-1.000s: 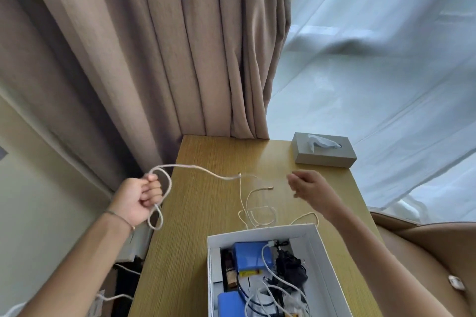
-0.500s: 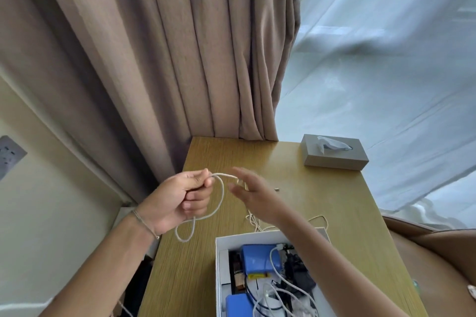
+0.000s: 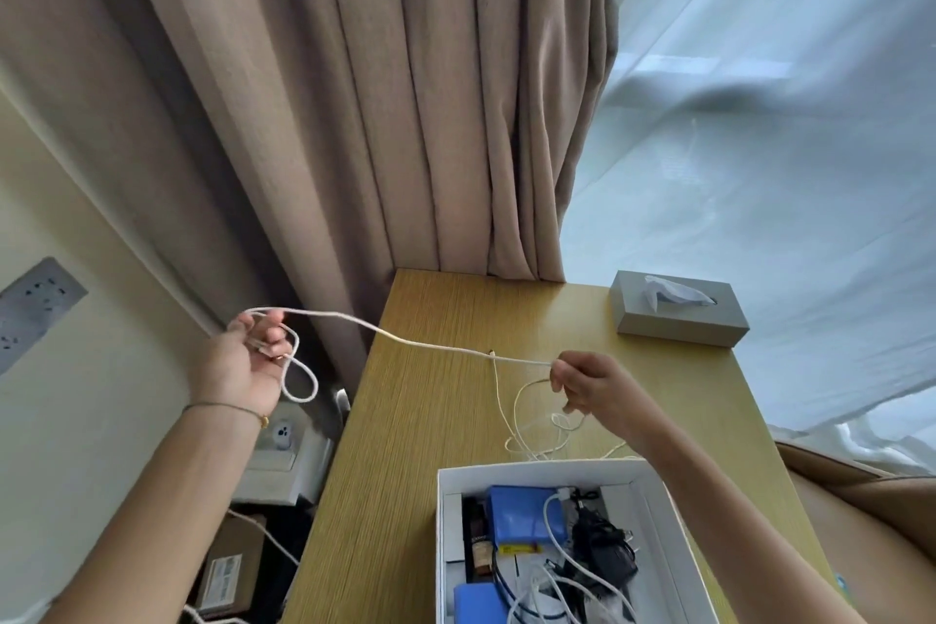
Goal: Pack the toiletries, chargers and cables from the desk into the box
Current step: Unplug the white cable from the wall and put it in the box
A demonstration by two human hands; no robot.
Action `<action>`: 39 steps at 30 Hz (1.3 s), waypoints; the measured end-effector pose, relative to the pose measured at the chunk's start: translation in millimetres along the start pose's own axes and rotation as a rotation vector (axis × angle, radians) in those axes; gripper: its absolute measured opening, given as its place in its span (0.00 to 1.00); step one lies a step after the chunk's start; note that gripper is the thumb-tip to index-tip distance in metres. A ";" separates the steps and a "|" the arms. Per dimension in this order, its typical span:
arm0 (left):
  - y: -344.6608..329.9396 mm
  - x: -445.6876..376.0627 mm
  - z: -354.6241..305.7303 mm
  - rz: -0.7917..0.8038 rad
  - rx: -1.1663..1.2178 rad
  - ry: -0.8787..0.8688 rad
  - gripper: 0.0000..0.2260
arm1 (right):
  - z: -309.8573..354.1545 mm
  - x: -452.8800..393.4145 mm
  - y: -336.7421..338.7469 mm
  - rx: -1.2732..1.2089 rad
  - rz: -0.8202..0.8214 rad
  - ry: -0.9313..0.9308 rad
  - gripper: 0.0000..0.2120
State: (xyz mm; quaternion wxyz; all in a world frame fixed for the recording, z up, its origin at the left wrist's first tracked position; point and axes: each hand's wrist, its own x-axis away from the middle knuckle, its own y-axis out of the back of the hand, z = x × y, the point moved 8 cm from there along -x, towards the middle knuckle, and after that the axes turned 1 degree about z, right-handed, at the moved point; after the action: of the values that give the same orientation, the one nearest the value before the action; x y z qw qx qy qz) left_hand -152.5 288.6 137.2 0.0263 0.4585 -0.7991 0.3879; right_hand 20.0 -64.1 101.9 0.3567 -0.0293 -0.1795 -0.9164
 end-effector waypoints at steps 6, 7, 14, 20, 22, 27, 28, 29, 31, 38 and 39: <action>-61.1 47.9 33.5 0.230 -0.423 -0.301 0.11 | 51.1 6.4 -55.1 0.380 0.157 0.094 0.13; -71.8 59.1 42.2 0.283 -0.535 -0.366 0.12 | 58.0 7.4 -67.1 0.421 0.205 0.111 0.12; -101.2 110.8 105.4 0.669 -1.141 -0.512 0.11 | 90.6 16.0 -91.8 0.438 0.281 0.235 0.13; -89.4 103.4 121.4 0.763 -1.309 -0.323 0.19 | 77.1 10.0 -62.9 0.557 0.104 0.244 0.15; -84.3 94.8 117.1 0.784 -1.233 -0.210 0.19 | 64.8 9.3 -52.2 0.448 0.118 0.201 0.16; -56.7 52.8 86.9 0.613 -0.565 0.172 0.15 | 29.1 5.9 -4.3 0.257 0.002 0.106 0.16; -51.0 43.8 79.8 0.575 -0.453 0.203 0.15 | 23.2 5.4 5.5 0.248 -0.030 0.096 0.16; -45.7 35.4 72.2 0.542 -0.365 0.218 0.15 | 18.2 5.0 14.9 0.243 -0.064 0.089 0.16; -37.9 21.9 56.0 0.488 -0.256 0.210 0.15 | 8.6 4.7 32.0 0.209 -0.123 0.069 0.16; -44.2 22.7 33.9 0.442 -0.305 -0.035 0.14 | 13.8 4.8 21.0 0.314 -0.147 0.039 0.13; -50.9 30.5 35.9 0.463 -0.353 -0.088 0.14 | 20.8 6.0 8.0 0.352 -0.105 0.056 0.13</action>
State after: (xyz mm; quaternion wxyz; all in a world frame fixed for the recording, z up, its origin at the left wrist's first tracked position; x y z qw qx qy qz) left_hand -120.5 229.6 154.7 -0.0184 0.2686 -0.9380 0.2183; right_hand 19.4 -66.1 124.9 0.3127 0.0687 -0.3282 -0.8887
